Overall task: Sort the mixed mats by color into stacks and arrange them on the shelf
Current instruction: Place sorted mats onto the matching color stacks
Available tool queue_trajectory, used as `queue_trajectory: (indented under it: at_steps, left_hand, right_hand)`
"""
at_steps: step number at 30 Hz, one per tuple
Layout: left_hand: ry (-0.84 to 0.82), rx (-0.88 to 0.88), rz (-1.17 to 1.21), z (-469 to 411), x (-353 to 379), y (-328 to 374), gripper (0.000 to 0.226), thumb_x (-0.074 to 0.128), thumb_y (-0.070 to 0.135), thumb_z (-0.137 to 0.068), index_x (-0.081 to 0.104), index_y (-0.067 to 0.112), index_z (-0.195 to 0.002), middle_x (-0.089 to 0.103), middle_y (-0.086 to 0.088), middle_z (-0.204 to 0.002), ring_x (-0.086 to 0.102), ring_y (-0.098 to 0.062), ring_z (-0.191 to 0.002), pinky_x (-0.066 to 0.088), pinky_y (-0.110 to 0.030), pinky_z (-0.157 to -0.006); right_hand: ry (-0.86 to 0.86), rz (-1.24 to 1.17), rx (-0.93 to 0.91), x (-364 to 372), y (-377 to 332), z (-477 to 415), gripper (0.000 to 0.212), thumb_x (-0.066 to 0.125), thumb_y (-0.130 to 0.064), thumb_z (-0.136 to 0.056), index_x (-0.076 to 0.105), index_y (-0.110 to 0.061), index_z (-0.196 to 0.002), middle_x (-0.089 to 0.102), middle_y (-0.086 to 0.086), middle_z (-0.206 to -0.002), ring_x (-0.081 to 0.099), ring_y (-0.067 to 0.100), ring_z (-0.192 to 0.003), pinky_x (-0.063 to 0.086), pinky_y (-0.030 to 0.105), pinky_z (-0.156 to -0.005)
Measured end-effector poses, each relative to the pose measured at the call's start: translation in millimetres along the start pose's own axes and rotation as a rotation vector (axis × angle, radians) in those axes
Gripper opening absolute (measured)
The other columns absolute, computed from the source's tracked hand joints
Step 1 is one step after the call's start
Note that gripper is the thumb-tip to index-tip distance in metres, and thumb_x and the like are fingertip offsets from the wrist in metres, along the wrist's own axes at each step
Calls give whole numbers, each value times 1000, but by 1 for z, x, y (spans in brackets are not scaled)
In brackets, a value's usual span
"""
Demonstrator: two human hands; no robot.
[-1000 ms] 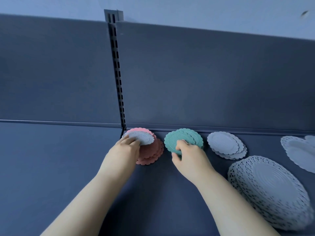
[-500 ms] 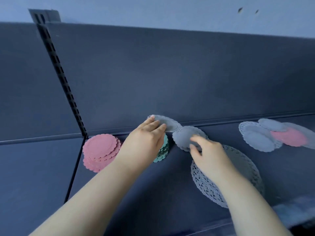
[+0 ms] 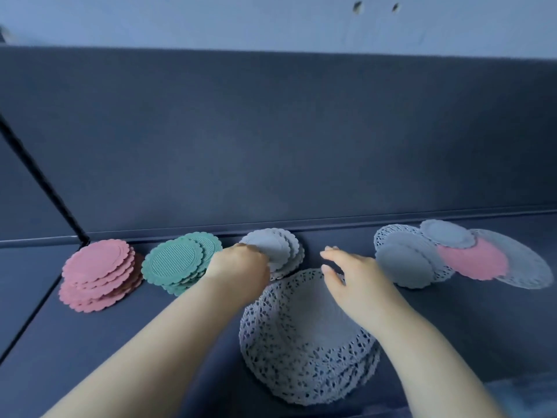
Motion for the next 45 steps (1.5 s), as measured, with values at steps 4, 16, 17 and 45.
queue_trajectory:
  at_steps: [4, 16, 17, 45]
  left_hand:
    - [198, 13, 14, 5, -8, 50, 28, 43, 24, -92, 59, 24, -115, 60, 5, -109, 57, -21, -104, 42, -29, -71]
    - [395, 121, 190, 7, -6, 150, 39, 37, 32, -82, 71, 20, -98, 68, 4, -81, 66, -22, -73, 53, -30, -58]
    - [400, 129, 197, 6, -6, 151, 38, 38, 32, -82, 71, 19, -97, 68, 4, -81, 66, -22, -72, 53, -30, -58]
    - [285, -59, 274, -101, 17, 360, 35, 42, 36, -82, 69, 15, -82, 67, 5, -88, 66, -20, -74, 56, -29, -55]
  right_hand:
    - [-29, -28, -69, -16, 32, -1, 35, 45, -26, -94, 52, -22, -128, 47, -4, -139, 40, 8, -130, 35, 27, -105]
    - [-54, 123, 60, -63, 127, 11, 34, 49, -25, -92, 53, -21, -126, 60, -1, -123, 56, 22, -109, 44, 32, -90]
    - [-35, 137, 82, -66, 132, 9, 35, 49, -25, -92, 52, -21, -127, 60, 0, -123, 56, 22, -108, 44, 31, -89]
    - [-142, 114, -250, -162, 326, -14, 19, 48, -10, -90, 66, -13, -97, 68, 1, -108, 63, 20, -97, 49, 33, -83]
Point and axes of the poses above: each hand's wrist, its own z-axis away from the middle knuckle, its own x-axis out of the palm, y = z × x, the point moved 2 cm from there along -z, towards the middle knuckle
